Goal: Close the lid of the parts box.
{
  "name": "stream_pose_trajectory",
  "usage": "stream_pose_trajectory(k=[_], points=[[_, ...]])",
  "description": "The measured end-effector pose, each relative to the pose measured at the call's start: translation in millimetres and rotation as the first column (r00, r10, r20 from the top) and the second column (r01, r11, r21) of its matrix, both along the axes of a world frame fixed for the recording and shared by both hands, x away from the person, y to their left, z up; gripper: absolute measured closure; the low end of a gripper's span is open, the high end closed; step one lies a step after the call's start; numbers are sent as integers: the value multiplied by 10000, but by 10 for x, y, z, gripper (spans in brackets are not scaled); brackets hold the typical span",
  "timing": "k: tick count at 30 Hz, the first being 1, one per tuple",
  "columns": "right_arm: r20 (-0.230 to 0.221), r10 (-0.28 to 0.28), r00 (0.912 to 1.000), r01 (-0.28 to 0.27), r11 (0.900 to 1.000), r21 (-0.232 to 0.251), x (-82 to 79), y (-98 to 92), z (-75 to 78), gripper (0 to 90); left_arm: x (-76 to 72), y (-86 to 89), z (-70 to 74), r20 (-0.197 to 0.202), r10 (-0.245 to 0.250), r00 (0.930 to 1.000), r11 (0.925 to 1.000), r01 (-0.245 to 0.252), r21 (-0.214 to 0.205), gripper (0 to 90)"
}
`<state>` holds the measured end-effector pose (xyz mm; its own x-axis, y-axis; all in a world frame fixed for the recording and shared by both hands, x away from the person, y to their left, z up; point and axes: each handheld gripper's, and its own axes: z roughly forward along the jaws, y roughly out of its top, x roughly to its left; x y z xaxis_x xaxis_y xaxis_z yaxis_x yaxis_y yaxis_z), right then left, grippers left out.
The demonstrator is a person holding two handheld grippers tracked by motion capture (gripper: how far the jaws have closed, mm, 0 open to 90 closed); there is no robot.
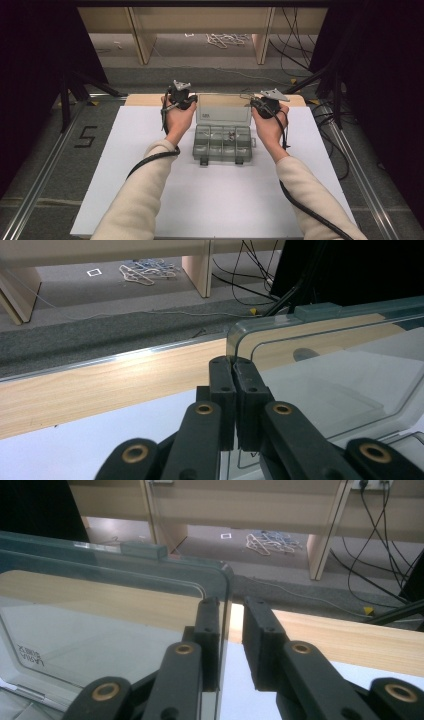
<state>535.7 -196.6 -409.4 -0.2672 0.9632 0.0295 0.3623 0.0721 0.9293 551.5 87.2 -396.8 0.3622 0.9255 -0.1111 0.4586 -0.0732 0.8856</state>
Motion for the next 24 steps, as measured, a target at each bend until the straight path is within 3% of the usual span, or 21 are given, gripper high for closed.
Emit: stream_pose_trajectory(k=[4, 11, 24], points=[[-107, 79, 9999, -79, 10000, -31, 33, -2, 31, 768, -12, 2, -5, 43, -42, 10000, 10000, 42, -66, 879], [-349, 98, 9993, -101, 9999, -82, 59, 10, 88, 864, -25, 13, -8, 47, -75, 10000, 10000, 75, -12, 877], [-109, 261, 9996, -260, 9996, 66, -33, -14, 89, 874, -117, 27, -6, 274, -180, 9995, 9997, 175, 167, 875]])
